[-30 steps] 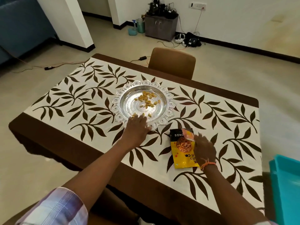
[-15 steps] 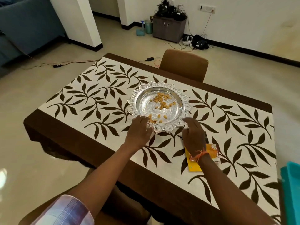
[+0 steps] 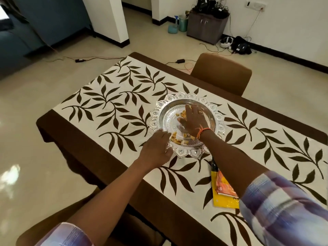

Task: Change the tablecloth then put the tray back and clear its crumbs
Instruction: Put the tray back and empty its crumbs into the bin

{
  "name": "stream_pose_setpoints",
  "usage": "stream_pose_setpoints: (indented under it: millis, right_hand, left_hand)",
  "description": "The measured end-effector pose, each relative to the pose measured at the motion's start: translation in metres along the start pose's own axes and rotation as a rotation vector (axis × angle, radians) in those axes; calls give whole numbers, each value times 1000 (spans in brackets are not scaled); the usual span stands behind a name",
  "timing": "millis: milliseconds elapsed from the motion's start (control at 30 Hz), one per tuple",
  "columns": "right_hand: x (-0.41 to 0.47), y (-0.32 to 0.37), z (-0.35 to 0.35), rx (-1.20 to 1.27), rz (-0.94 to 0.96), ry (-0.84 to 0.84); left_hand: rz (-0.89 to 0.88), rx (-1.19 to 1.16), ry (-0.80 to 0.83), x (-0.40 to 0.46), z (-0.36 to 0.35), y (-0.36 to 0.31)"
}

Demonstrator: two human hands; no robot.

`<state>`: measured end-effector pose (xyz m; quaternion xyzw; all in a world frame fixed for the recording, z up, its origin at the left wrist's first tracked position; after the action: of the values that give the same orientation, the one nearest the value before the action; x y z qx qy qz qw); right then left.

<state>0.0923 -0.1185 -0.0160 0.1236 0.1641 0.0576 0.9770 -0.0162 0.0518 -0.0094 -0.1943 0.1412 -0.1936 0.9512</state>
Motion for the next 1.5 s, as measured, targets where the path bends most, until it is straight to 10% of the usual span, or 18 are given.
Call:
stream_pose_setpoints:
  millis: [600,867,933,1067,1500]
  right_hand:
    - [-75,28,-22,-124,521,84]
    - [-67,-16,33,-52,2,97]
    - [-79,19,51,-262,72,337]
    - [-39,2,3,-124,36,143]
    - [-58,-2,-11,100,358,364]
  left_hand:
    - [11,-56,-50,0,0,2]
    - [32,-76,-31,1,-2,2]
    - [36,-80,-23,2,-3,2]
    - [44,-85,-12,3,-4,4]
    - [56,-233,-17,1,7,-1]
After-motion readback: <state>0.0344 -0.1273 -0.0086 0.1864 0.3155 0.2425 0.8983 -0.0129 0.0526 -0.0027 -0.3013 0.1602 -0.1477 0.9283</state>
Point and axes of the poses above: each hand's wrist, its own x-axis towards the middle knuckle, its own z-axis out of the back of the hand, y = z × x, the point moved 4 cm from there along x, towards the middle knuckle, and after that the axes turned 12 degrees about y, right-handed, at the moved point
